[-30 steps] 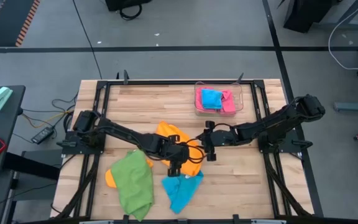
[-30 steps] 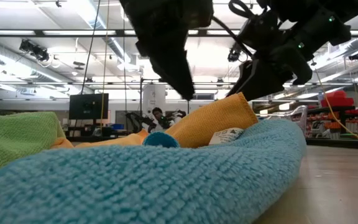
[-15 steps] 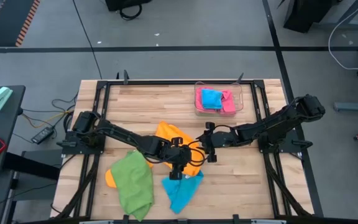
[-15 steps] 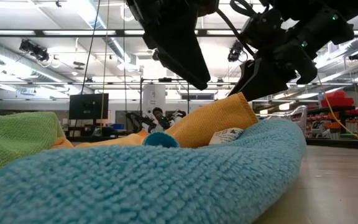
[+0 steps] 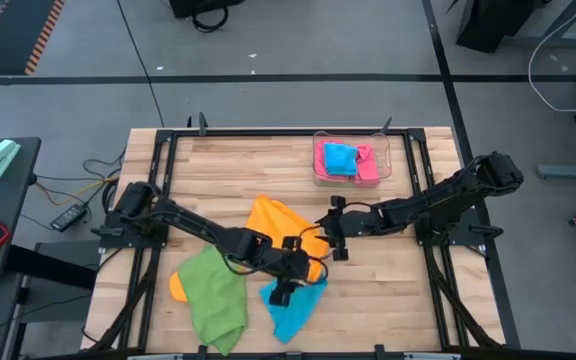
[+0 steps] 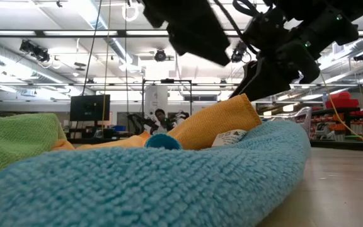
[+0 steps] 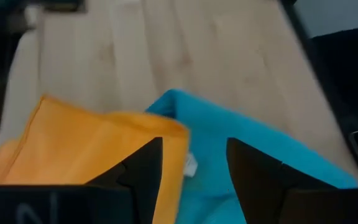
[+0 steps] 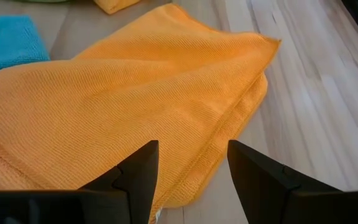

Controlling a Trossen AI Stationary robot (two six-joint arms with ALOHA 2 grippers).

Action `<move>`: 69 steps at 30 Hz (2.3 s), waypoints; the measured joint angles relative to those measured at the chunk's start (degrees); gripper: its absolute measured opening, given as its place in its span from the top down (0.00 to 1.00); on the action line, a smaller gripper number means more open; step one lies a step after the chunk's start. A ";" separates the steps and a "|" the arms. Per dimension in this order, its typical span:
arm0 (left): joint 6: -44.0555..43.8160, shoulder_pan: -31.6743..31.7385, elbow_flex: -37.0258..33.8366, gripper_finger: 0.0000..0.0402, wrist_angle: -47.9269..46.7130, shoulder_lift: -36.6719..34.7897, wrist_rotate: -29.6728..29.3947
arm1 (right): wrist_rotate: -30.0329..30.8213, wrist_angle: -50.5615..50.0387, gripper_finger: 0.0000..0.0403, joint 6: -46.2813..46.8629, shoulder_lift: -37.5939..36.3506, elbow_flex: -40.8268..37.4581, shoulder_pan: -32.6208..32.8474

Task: Fold microfiber towels
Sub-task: Fold the right yellow towel

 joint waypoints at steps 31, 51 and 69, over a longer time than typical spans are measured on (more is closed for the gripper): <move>7.89 -4.44 0.00 0.50 2.42 0.00 -0.94 | -0.02 0.35 0.50 2.18 0.00 0.00 2.51; 7.26 -5.30 0.07 0.50 11.77 0.04 -1.14 | -0.04 0.39 0.50 2.28 0.01 0.00 2.51; 7.03 -5.87 0.04 0.52 8.55 0.04 -1.20 | -0.04 0.39 0.50 2.20 0.00 0.00 2.51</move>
